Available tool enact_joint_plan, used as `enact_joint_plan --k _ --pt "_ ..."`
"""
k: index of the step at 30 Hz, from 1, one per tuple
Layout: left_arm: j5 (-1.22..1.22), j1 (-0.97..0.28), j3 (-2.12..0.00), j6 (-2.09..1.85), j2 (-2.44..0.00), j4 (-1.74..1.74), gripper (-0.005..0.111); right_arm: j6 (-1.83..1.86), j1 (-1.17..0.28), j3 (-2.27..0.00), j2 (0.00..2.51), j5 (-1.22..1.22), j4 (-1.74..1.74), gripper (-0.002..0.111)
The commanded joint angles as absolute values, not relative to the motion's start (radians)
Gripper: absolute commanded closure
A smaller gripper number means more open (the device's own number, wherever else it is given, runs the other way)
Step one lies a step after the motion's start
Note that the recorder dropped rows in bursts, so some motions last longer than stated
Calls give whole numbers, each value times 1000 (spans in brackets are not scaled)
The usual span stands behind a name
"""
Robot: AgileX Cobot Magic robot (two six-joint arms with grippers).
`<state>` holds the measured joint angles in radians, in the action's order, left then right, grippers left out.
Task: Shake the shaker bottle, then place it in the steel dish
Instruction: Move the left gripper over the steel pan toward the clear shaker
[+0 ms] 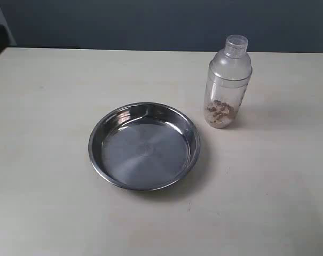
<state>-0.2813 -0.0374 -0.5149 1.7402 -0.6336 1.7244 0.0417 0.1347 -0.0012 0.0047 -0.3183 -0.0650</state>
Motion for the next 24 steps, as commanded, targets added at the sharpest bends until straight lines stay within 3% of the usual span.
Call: enact_joint_plan --k 1,6,13,18,20,24 --pt "-416 -43 -577 1720 -792 1721 45 44 138 0 0 -305 -66 109" --pt "-466 -43 -587 1640 -815 1686 45 44 138 0 0 -305 -66 109" --pt "-256 -67 -583 1900 -880 1744 45 44 138 0 0 -305 -66 109" --pt "-383 -92 -665 1932 -1066 1744 45 44 138 0 0 -305 -66 109" --pt "-474 -95 -698 1831 -1159 1633 45 44 138 0 0 -305 -66 109" --pt "-628 -178 -701 1165 -1287 1084 45 44 138 0 0 -305 -66 109"
